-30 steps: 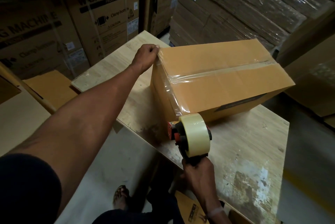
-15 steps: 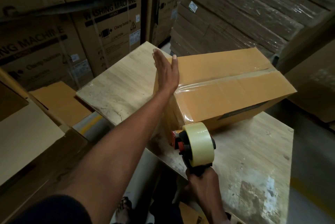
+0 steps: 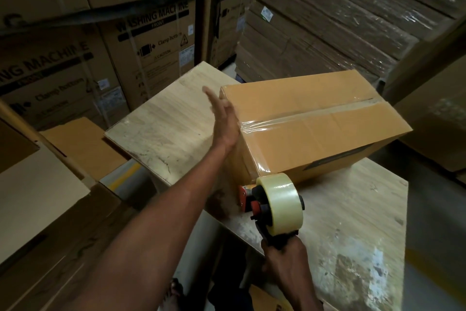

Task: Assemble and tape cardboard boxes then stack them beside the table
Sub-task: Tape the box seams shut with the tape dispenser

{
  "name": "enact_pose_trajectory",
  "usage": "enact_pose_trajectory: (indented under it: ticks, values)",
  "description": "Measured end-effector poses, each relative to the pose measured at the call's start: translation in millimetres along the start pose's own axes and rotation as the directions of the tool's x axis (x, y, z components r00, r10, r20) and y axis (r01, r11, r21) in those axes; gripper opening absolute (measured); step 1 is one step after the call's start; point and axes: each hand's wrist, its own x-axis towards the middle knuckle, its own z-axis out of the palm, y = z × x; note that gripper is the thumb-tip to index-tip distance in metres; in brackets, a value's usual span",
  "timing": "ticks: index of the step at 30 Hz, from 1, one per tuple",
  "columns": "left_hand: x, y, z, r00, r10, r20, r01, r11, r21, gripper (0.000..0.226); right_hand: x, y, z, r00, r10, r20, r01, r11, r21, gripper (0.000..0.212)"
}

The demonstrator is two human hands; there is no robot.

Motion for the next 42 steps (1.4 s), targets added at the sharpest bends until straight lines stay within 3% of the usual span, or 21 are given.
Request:
enact_pose_trajectory:
  ticks: [2,5,8,10,12,14,15,16,18,22,26,34,42]
  values:
    - [-10.7,2.7,11.6,0.994,0.106,0.003,-0.106,0.992,0.075,0.103,-0.7,0.4,0.2,1.000,0.001,-0.003,-0.001,1.000,0.014,0.028]
    - [-13.4,-22.4,9.6,0.994,0.110,-0.007,-0.106,0.968,0.226,0.116,-1.1,-0.3,0.6,1.000,0.002,-0.012,-0.002,1.000,0.024,0.022]
    - [-16.6,-30.6,-10.9,0.980,0.198,0.015,-0.185,0.884,0.430,0.111,-0.6,-0.4,2.6,1.000,-0.004,-0.020,0.004,1.000,0.029,0.021]
    - [-17.1,-14.3,-17.1,0.923,0.362,0.132,-0.377,0.781,0.498,0.096,-1.2,-0.2,3.9,1.000,-0.013,-0.021,0.014,0.999,0.032,0.026]
    - [-17.9,14.8,-8.7,0.726,0.521,0.450,-0.687,0.580,0.438,0.087,-2.1,0.0,4.3,1.000,-0.019,-0.021,0.020,0.999,0.047,0.030]
    - [-20.9,44.5,7.7,0.451,0.513,0.730,-0.870,0.434,0.233,0.078,-1.7,1.0,4.1,0.999,-0.028,-0.015,0.029,0.998,0.054,0.029]
    - [-23.7,51.6,15.8,0.353,0.460,0.815,-0.904,0.393,0.170,0.074,-1.6,1.2,3.8,0.999,-0.033,-0.011,0.034,0.998,0.052,0.026]
    - [-26.3,51.7,22.7,0.288,0.385,0.877,-0.923,0.354,0.148,0.071,-1.4,1.7,3.7,0.999,-0.038,-0.010,0.038,0.998,0.051,0.023]
    - [-27.9,38.7,30.0,0.227,0.234,0.945,-0.953,0.253,0.167,0.069,-0.9,3.6,3.0,0.999,-0.049,-0.011,0.049,0.997,0.059,0.021]
    - [-24.6,21.3,28.9,0.162,0.149,0.975,-0.987,0.042,0.158,0.069,1.1,5.1,4.5,0.998,-0.067,-0.018,0.069,0.995,0.077,0.015]
    - [-24.0,25.8,32.7,0.106,0.123,0.987,-0.993,-0.037,0.111,0.068,4.9,8.0,7.9,0.997,-0.060,-0.055,0.064,0.995,0.080,0.011]
    - [-23.5,24.0,30.1,0.090,0.139,0.986,-0.994,0.076,0.080,0.058,16.1,18.5,18.4,0.985,-0.111,-0.134,0.116,0.993,0.031,0.015]
    - [-21.0,21.7,31.9,0.076,0.130,0.989,-0.990,0.125,0.060,0.055,24.0,18.8,2.6,0.947,-0.250,-0.201,0.198,0.949,-0.243,0.043]
